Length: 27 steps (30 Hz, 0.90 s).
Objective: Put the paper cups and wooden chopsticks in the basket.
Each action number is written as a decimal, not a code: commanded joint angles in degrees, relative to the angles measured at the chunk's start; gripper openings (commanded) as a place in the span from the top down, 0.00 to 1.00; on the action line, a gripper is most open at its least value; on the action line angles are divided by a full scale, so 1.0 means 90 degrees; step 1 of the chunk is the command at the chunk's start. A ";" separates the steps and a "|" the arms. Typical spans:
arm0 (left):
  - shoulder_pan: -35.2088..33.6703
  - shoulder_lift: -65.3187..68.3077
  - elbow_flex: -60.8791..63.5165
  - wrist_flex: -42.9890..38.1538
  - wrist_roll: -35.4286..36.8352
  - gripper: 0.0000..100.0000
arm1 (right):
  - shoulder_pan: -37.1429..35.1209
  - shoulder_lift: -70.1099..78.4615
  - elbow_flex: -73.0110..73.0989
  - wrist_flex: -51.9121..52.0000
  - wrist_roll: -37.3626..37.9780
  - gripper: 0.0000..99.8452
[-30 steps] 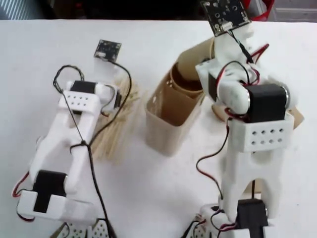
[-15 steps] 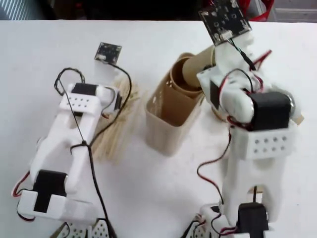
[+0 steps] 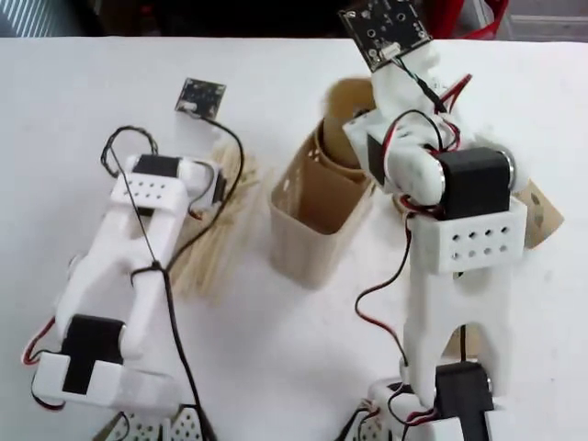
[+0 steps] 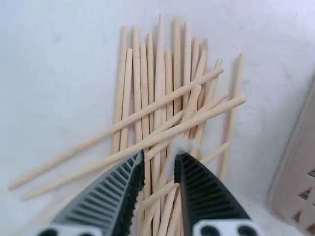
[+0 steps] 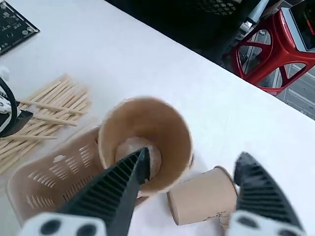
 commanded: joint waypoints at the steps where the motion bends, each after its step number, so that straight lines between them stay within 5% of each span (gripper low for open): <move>1: 0.0005 -0.0230 -0.0049 -0.0127 0.0078 0.88 | -0.0073 -0.0269 -0.0449 -0.0112 0.0107 0.66; 4: 0.0005 -0.0230 -0.0049 -0.0127 0.0078 0.88 | 0.0142 -0.0523 -0.0449 0.0083 0.0117 0.68; 9: 0.0005 -0.0230 -0.0049 -0.0127 0.0078 0.88 | 0.1753 -0.0503 -0.0322 0.0835 0.0264 0.77; 12: 0.0005 -0.0230 -0.0049 -0.0137 0.0078 0.88 | 0.2730 -0.0376 0.0508 0.0620 0.0723 0.83; 16: 0.0005 -0.0230 -0.0049 -0.0137 0.0078 0.88 | 0.3072 -0.0024 0.2071 0.0200 0.0879 0.86; 23: 0.0005 -0.0220 -0.0039 -0.0137 0.0078 0.88 | 0.3160 0.0259 0.3907 0.0200 -0.2081 0.81; 27: 0.0005 -0.0220 -0.0039 -0.0137 0.0078 0.88 | 0.3590 0.0269 0.4454 0.0190 -0.2295 0.77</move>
